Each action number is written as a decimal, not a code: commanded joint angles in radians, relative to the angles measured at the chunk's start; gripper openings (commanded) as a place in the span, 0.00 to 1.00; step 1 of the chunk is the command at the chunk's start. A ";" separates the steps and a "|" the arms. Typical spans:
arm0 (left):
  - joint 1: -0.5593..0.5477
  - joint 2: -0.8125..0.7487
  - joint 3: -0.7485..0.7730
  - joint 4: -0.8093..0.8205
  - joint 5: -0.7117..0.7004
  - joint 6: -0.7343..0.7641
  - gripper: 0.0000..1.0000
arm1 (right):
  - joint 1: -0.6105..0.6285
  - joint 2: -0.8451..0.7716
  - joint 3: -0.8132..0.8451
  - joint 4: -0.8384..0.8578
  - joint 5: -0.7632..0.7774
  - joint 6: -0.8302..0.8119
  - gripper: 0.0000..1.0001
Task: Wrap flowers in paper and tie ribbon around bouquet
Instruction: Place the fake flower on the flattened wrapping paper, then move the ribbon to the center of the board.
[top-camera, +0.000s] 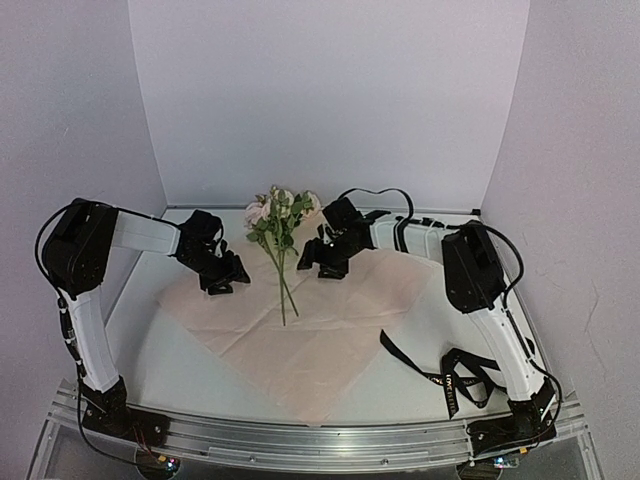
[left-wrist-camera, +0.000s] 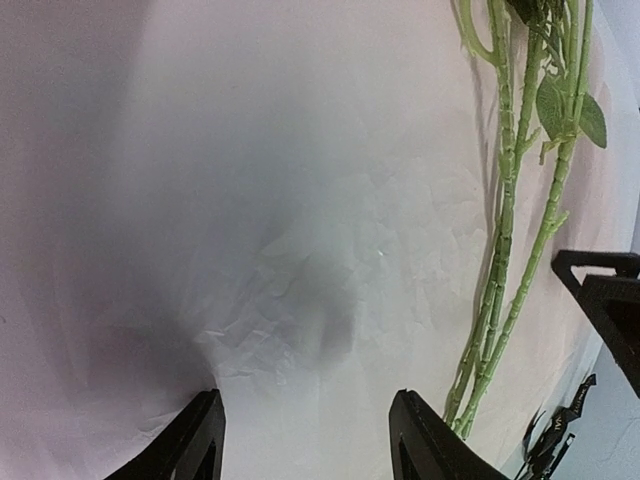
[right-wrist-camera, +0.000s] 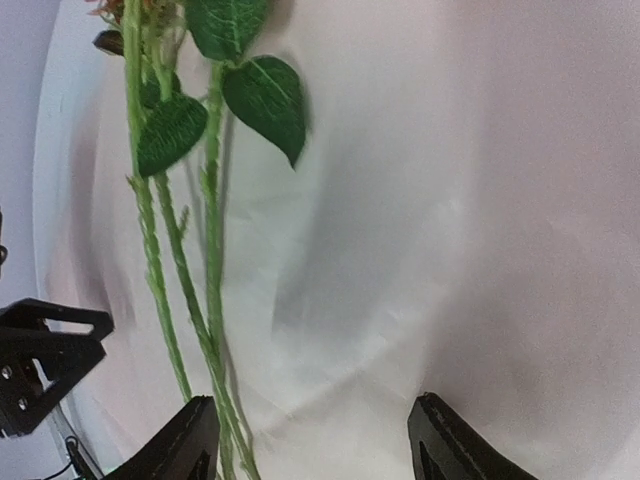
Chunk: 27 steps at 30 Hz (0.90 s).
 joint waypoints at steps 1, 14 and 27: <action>0.012 -0.011 0.066 -0.053 0.001 0.029 0.59 | 0.005 -0.281 -0.172 -0.059 0.161 -0.050 0.68; 0.012 -0.028 0.027 -0.036 -0.003 0.008 0.60 | 0.102 -0.727 -0.785 -0.077 0.292 0.094 0.69; -0.191 -0.253 -0.146 0.030 -0.033 -0.049 0.65 | 0.378 -1.041 -1.324 0.254 0.380 0.590 0.77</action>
